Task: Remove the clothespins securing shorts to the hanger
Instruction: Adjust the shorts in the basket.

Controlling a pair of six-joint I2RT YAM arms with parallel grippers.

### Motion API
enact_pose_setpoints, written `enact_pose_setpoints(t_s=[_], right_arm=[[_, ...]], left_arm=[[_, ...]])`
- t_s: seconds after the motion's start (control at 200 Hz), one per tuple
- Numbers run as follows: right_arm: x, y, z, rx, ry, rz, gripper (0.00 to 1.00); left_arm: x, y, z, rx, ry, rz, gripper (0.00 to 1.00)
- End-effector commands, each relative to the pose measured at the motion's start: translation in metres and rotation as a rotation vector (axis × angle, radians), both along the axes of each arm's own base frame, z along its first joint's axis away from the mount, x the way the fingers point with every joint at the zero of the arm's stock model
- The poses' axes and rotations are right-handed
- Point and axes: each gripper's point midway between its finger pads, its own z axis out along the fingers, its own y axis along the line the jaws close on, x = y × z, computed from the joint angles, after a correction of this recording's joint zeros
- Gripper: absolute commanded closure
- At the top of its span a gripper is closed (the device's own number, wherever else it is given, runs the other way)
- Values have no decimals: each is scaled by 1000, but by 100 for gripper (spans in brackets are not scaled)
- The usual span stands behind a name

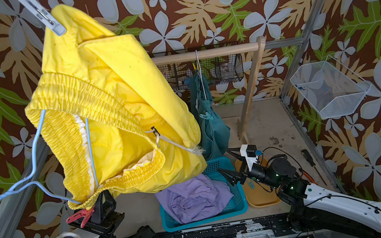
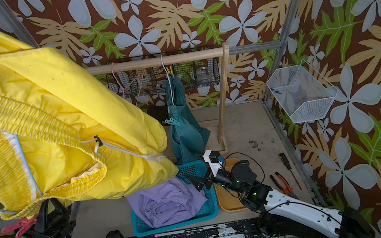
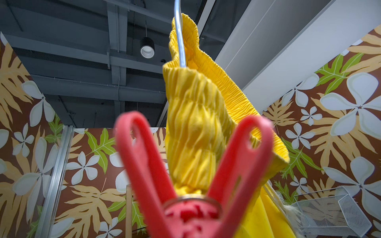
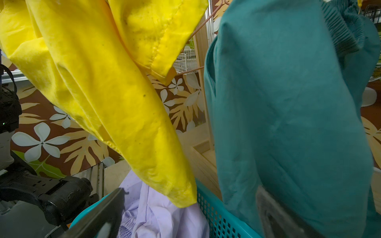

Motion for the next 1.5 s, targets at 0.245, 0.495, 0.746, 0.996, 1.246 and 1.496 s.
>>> enact_pose_setpoints(t_s=[0.245,0.495,0.746,0.996,1.246,1.496], right_arm=[[9,-11,19,20,46,-59,0],[19,-47,78,160,36,45,0],[38,-49,106,146,16,24,0],[30,-31,78,195,99,165,5],[14,-22,47,175,169,136,5],[10,-33,19,203,256,68,5]], left_arm=[[-17,-11,-4,120,14,-99,100],[1,-62,-35,312,168,-255,100],[10,-99,-55,421,280,-389,100],[27,-129,-66,501,389,-451,100],[45,-170,-76,621,479,-512,100],[58,-206,-91,720,569,-593,100]])
